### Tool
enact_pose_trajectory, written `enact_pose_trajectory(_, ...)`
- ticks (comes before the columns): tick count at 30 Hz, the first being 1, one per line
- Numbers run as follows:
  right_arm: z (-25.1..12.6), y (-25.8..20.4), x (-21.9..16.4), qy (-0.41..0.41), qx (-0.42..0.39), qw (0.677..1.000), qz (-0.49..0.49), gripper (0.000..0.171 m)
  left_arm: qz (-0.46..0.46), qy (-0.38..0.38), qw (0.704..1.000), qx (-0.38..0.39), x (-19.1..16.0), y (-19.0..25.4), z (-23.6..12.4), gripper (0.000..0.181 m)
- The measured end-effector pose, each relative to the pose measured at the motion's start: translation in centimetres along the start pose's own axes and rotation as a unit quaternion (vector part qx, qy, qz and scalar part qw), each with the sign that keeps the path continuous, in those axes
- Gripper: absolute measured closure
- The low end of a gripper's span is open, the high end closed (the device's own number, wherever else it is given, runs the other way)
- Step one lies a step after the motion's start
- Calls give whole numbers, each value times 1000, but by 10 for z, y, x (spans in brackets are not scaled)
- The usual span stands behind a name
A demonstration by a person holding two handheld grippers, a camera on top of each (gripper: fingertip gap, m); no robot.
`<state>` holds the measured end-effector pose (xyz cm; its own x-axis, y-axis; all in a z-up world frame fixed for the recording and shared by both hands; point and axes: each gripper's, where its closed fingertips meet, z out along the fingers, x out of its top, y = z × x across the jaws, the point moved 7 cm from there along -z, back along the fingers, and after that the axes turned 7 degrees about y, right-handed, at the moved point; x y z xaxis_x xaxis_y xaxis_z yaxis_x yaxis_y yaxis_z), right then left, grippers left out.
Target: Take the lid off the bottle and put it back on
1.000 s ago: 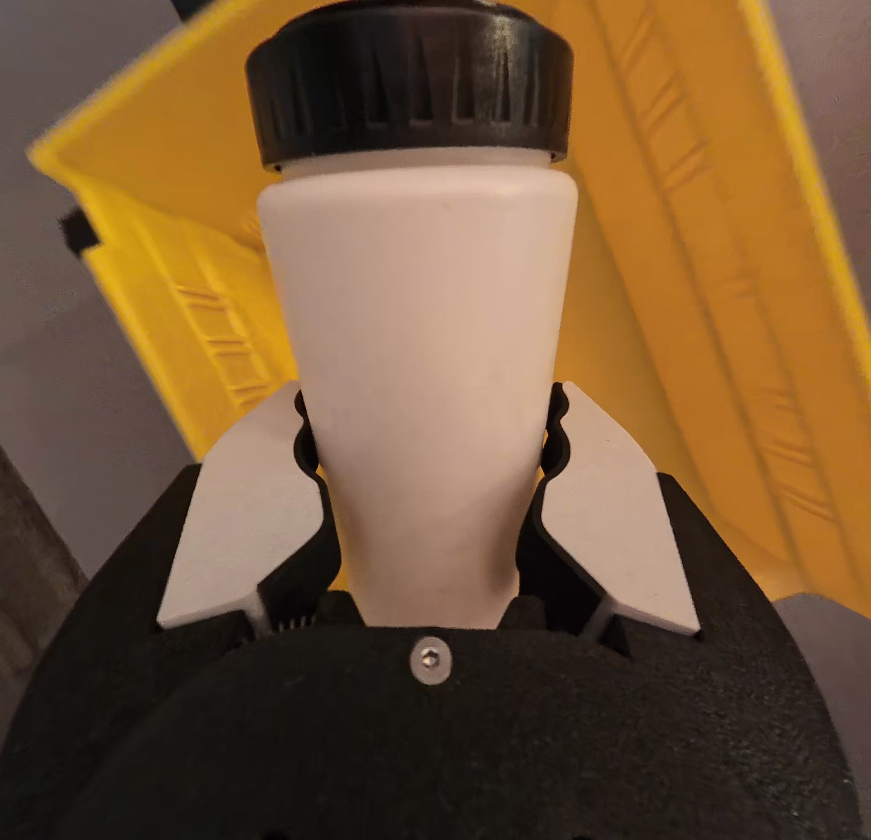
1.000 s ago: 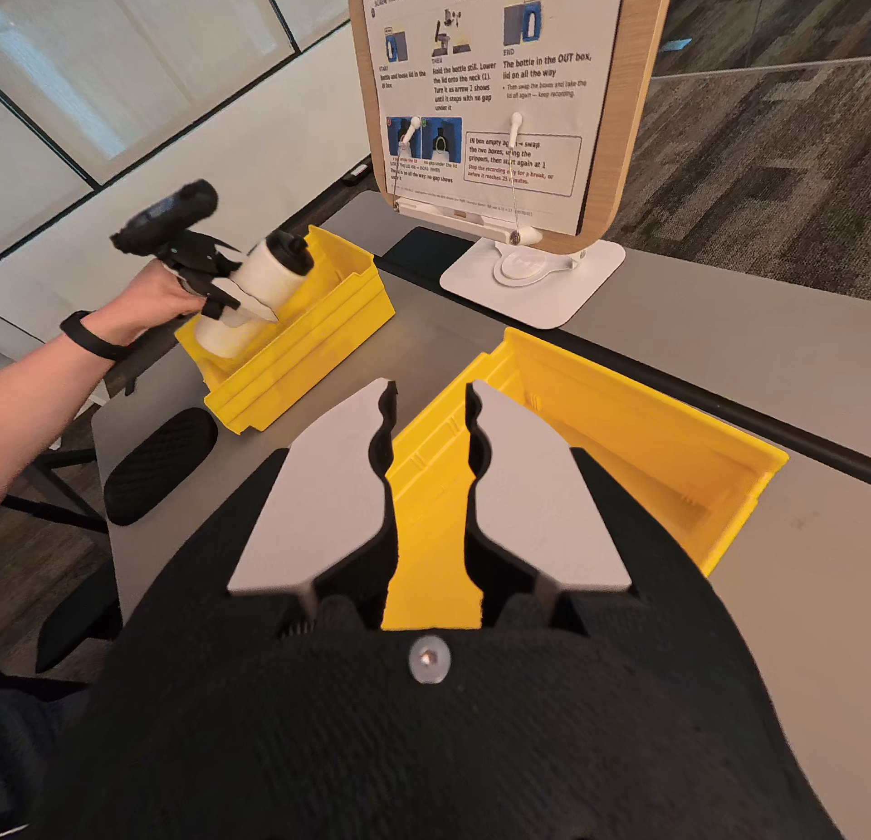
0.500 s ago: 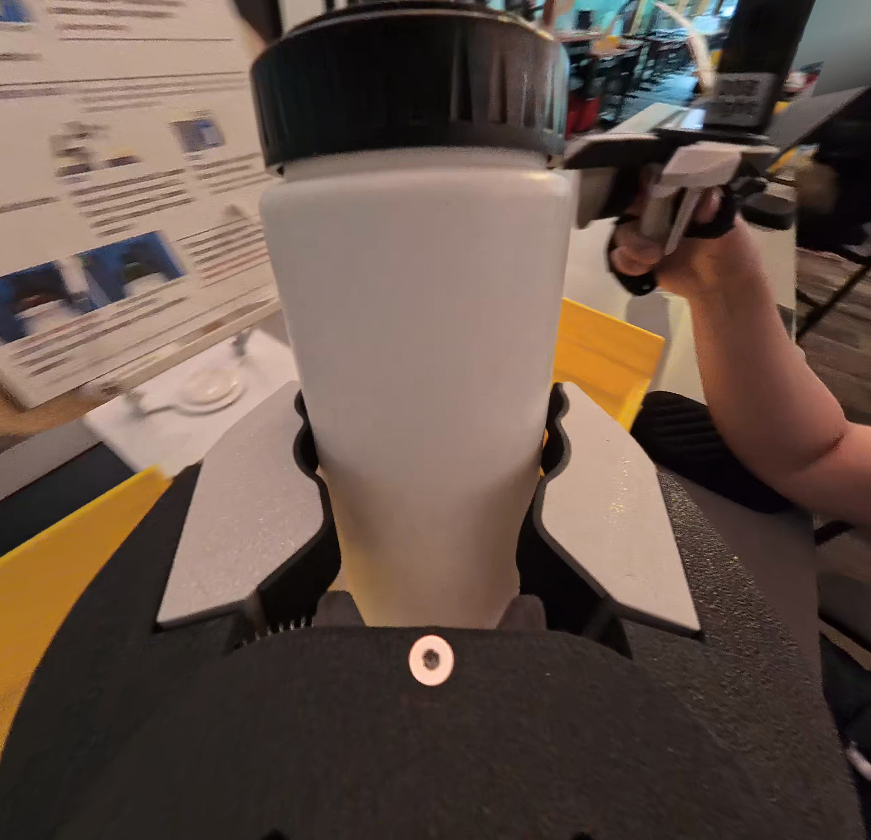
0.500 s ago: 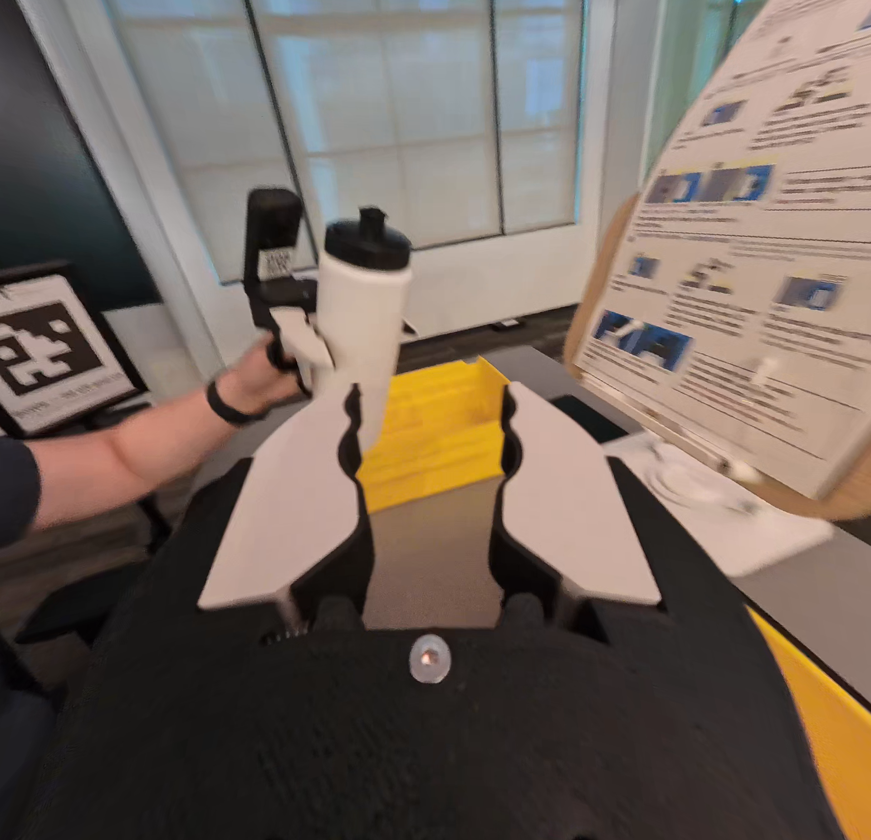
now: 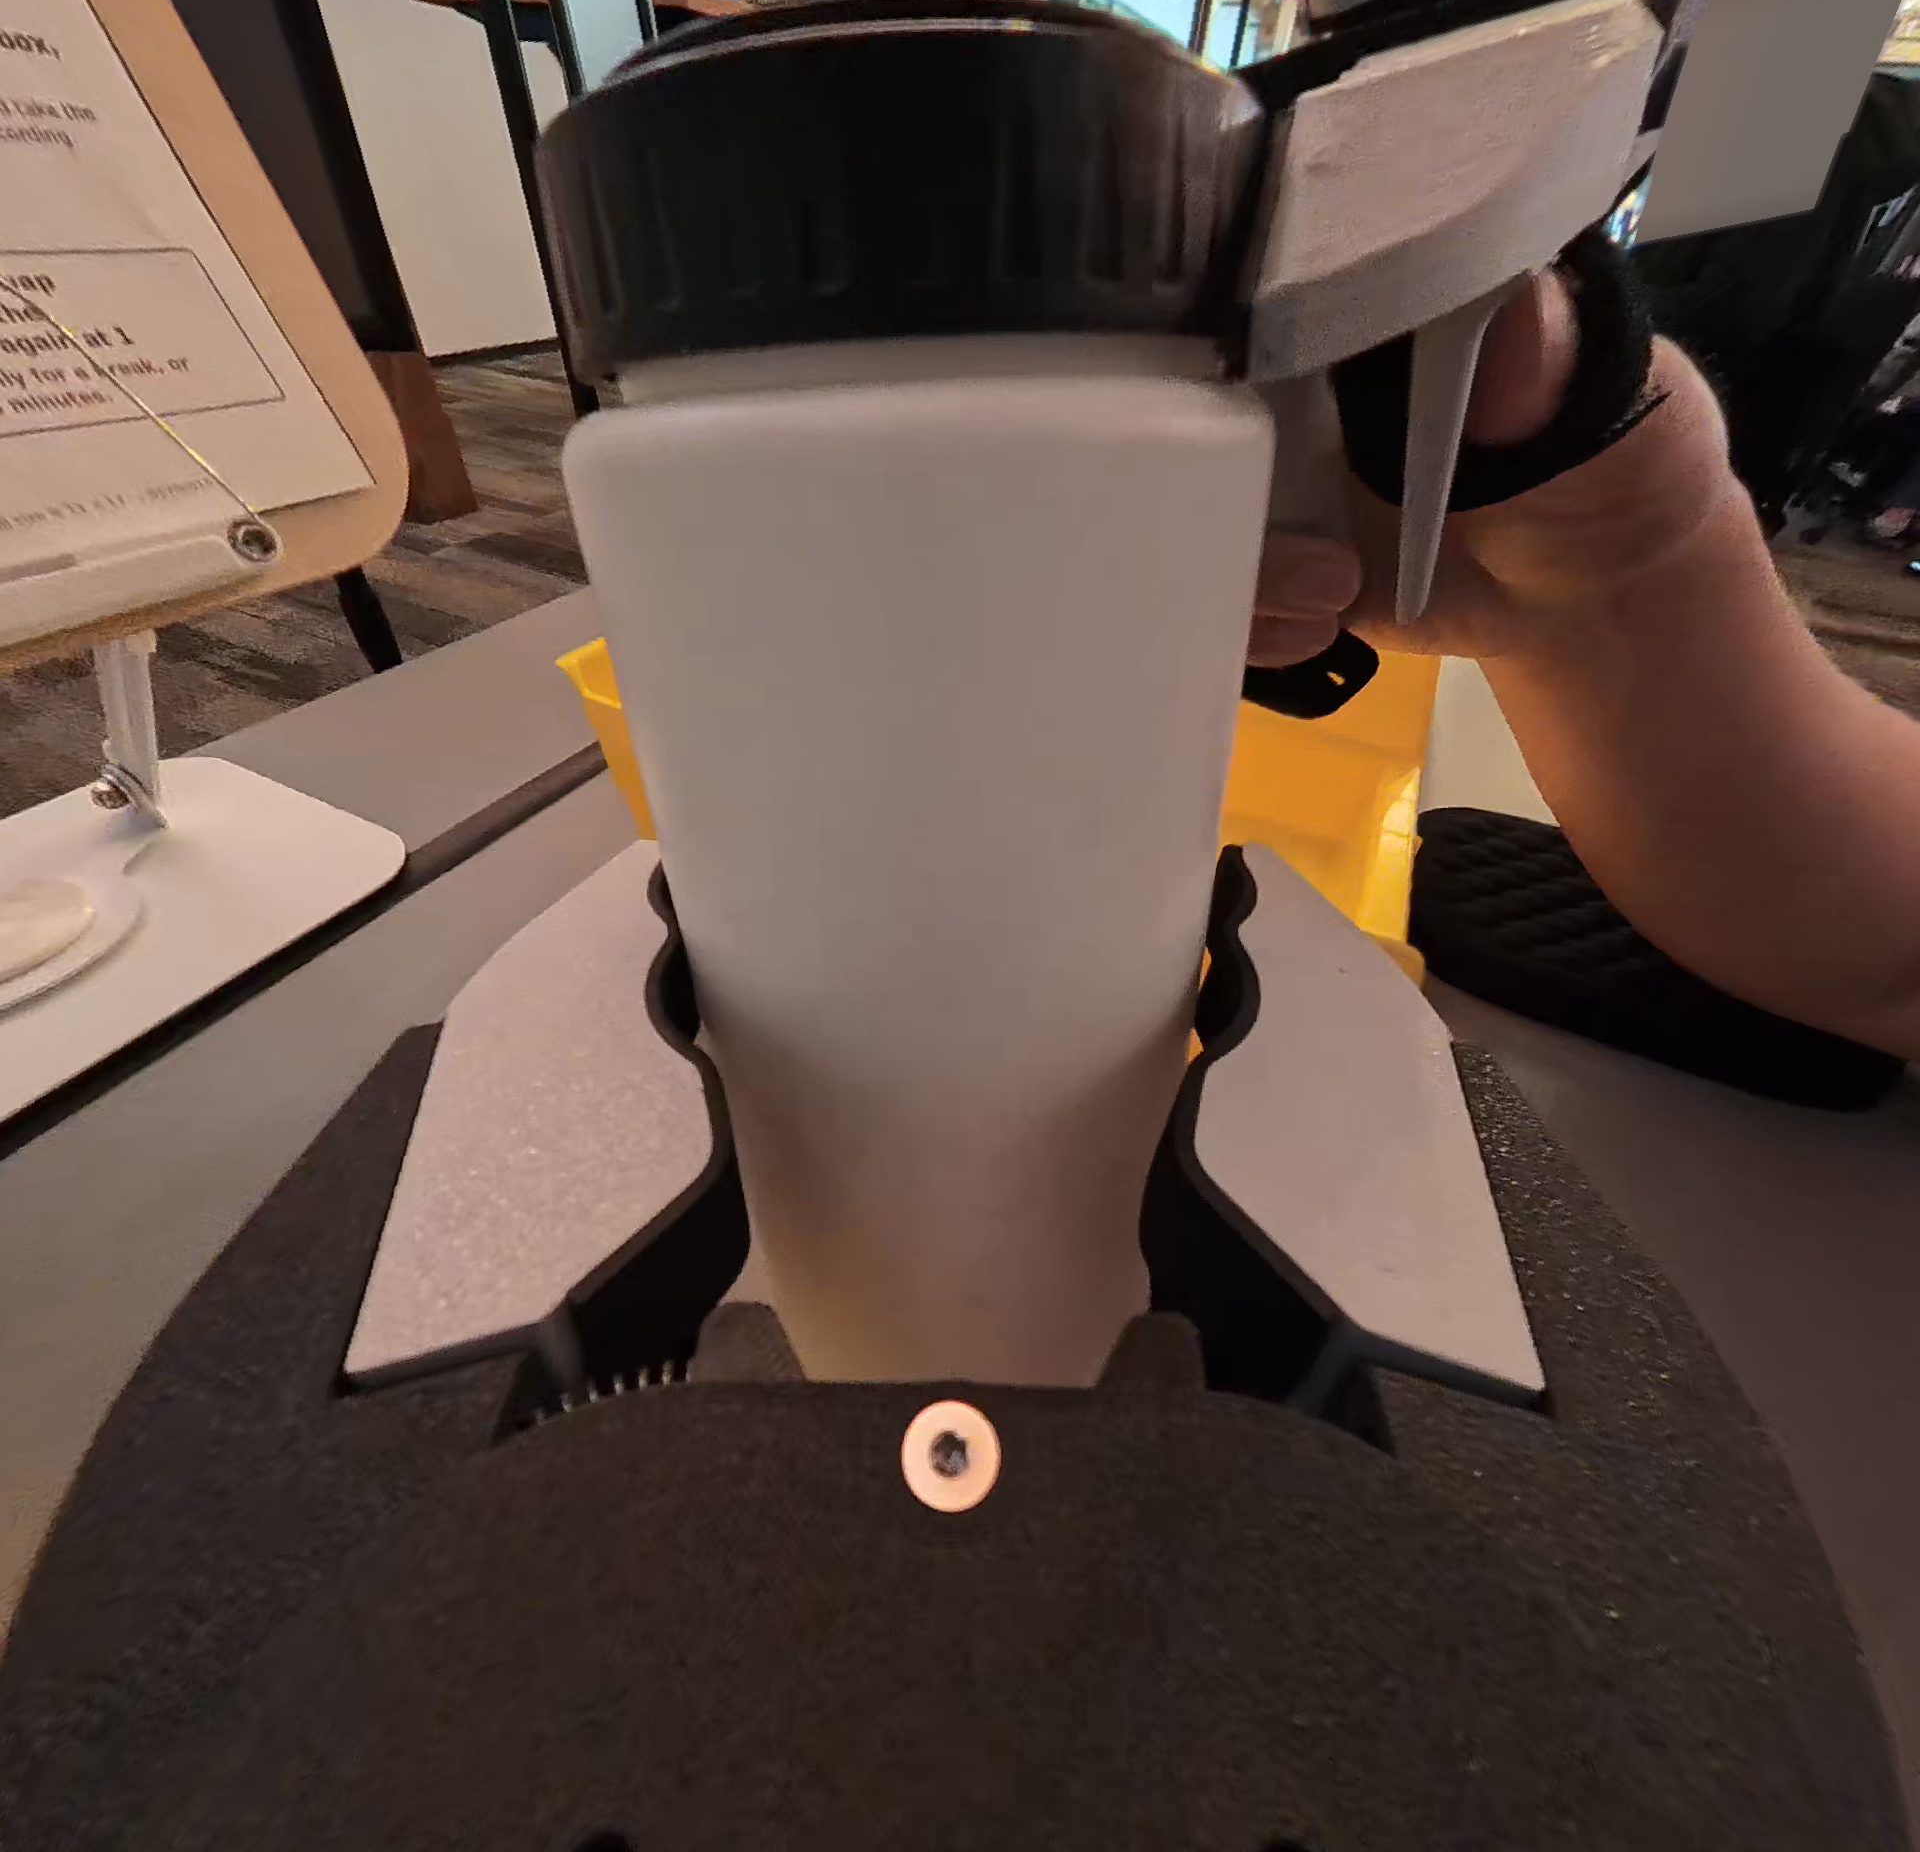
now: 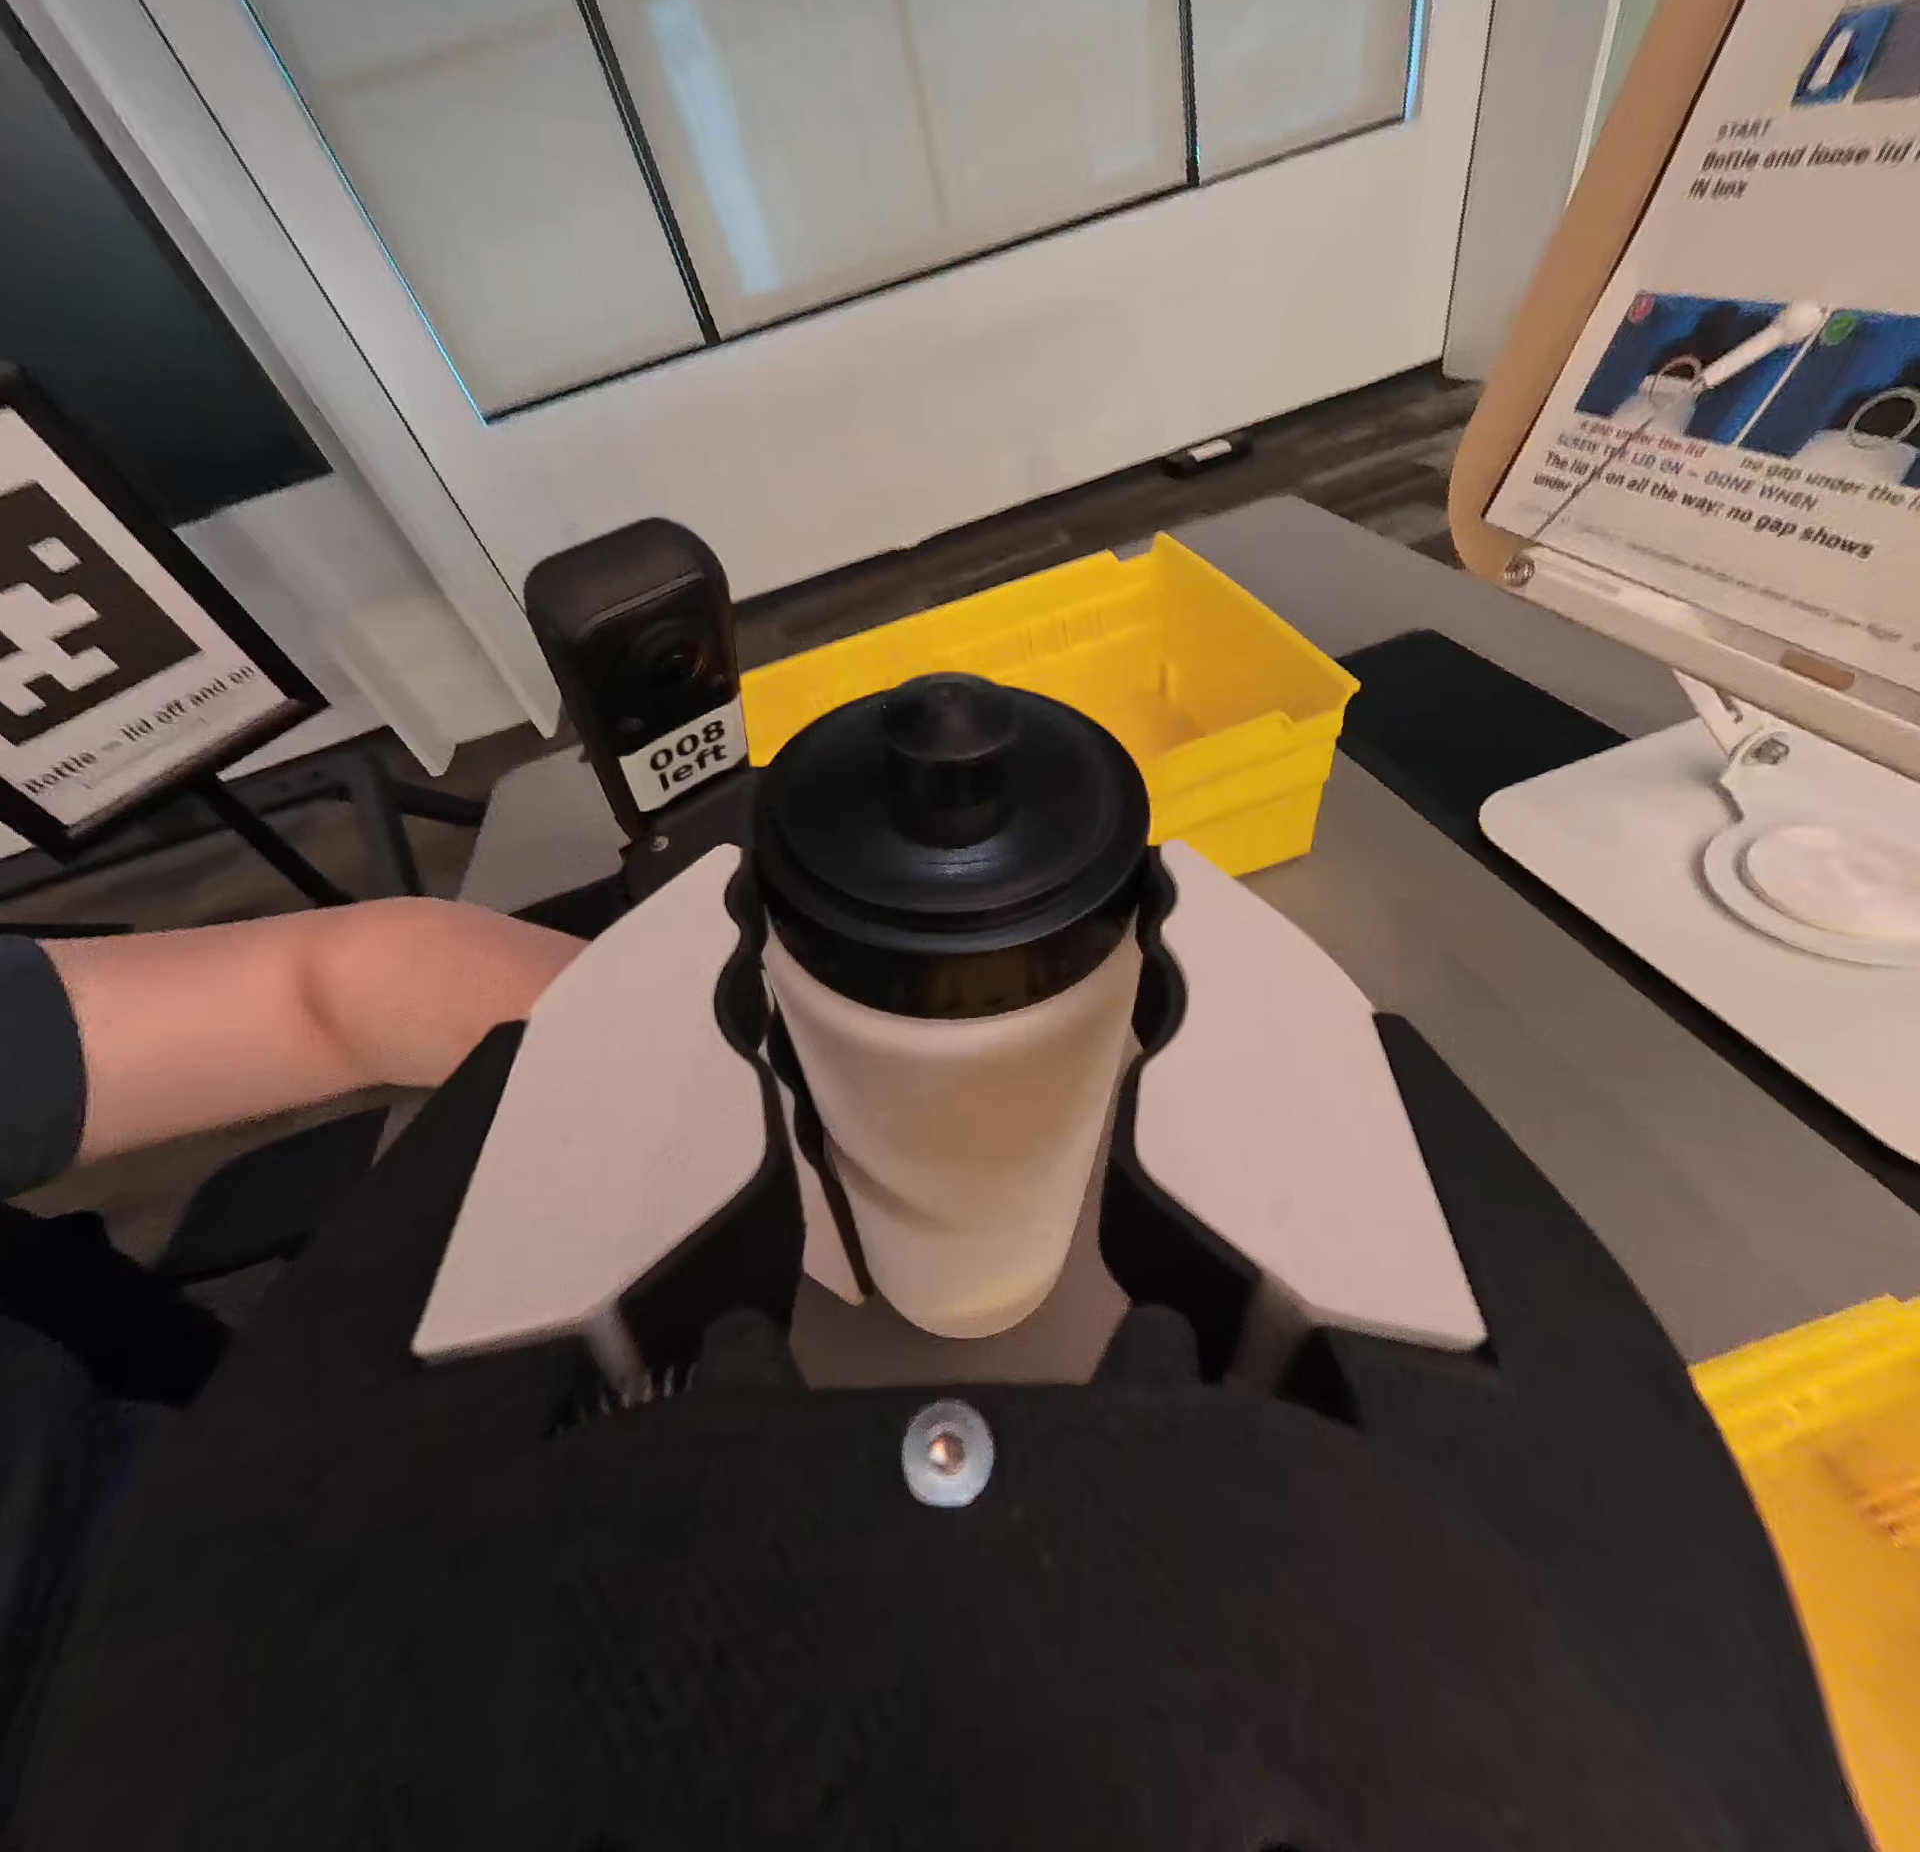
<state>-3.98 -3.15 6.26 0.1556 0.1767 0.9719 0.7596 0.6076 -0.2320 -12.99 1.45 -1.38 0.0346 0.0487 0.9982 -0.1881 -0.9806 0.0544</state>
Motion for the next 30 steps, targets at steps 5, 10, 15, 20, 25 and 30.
enact_pose_trajectory(5,4,3,-9,-56,-20,997,-42,102,35,17,999,6,-8,-6,3,86)
enact_pose_trajectory(10,14,-3,-19,-93,-14,992,-88,101,64,104,992,29,2,-9,-2,74)
enact_pose_trajectory(15,6,-4,-15,-126,-20,988,-84,100,56,60,997,-9,-7,-1,9,86)
enact_pose_trajectory(20,6,-10,-13,-134,-69,988,-34,97,70,45,994,65,-9,7,11,87)
enact_pose_trajectory(25,10,-17,-16,-159,-111,979,-55,94,80,9,989,125,-7,16,13,87)
enact_pose_trajectory(30,15,-17,-19,-172,-130,974,-70,92,66,0,987,147,-8,19,15,88)
